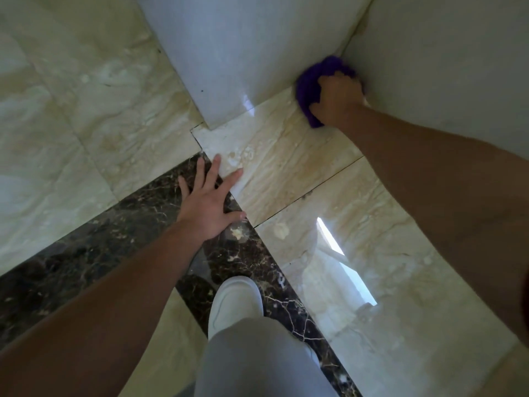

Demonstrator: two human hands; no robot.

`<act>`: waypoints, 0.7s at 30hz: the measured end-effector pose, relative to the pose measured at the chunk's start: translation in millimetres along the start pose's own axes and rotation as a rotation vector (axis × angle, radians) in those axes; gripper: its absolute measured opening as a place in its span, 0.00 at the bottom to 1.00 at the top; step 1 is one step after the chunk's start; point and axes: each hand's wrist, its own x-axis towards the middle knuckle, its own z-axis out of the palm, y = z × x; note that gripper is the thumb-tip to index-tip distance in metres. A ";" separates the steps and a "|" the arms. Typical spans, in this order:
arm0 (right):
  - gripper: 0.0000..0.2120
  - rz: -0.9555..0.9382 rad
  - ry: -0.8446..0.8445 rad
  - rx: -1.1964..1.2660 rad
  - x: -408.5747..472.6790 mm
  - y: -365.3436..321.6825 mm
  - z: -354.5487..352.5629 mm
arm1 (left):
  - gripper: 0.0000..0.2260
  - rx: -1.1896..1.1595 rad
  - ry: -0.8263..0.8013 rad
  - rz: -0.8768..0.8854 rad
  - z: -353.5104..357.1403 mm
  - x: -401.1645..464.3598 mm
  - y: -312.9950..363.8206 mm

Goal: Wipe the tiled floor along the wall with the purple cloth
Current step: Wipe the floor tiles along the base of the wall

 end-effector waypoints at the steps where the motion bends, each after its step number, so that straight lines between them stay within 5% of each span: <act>1: 0.20 -0.038 0.019 0.030 -6.8 -2.1 3.7 | 0.38 -0.029 0.051 0.012 -3.6 -2.0 -2.4; 3: 0.22 -0.139 0.050 0.090 -25.2 -16.3 12.6 | 0.28 -0.044 0.200 -0.005 -9.8 -12.2 -17.9; 5: 0.26 -0.232 0.032 0.139 -46.4 -47.4 24.4 | 0.30 -0.006 0.266 -0.131 -11.6 -31.6 -46.7; 8: 0.31 -0.278 -0.050 0.171 -66.1 -92.5 35.6 | 0.44 0.030 0.088 -0.353 -13.2 -64.6 -95.3; 11: 0.34 -0.328 -0.113 0.118 -56.3 -75.9 25.8 | 0.50 -0.036 -0.069 -0.377 -20.8 -74.0 -120.0; 16: 0.40 -0.075 -0.138 0.180 -13.8 0.7 7.8 | 0.54 -0.057 -0.092 -0.351 -9.7 -71.1 -120.7; 21: 0.34 -0.013 0.007 0.230 -36.4 -51.2 29.2 | 0.53 -0.032 -0.053 -0.357 0.8 -70.6 -117.7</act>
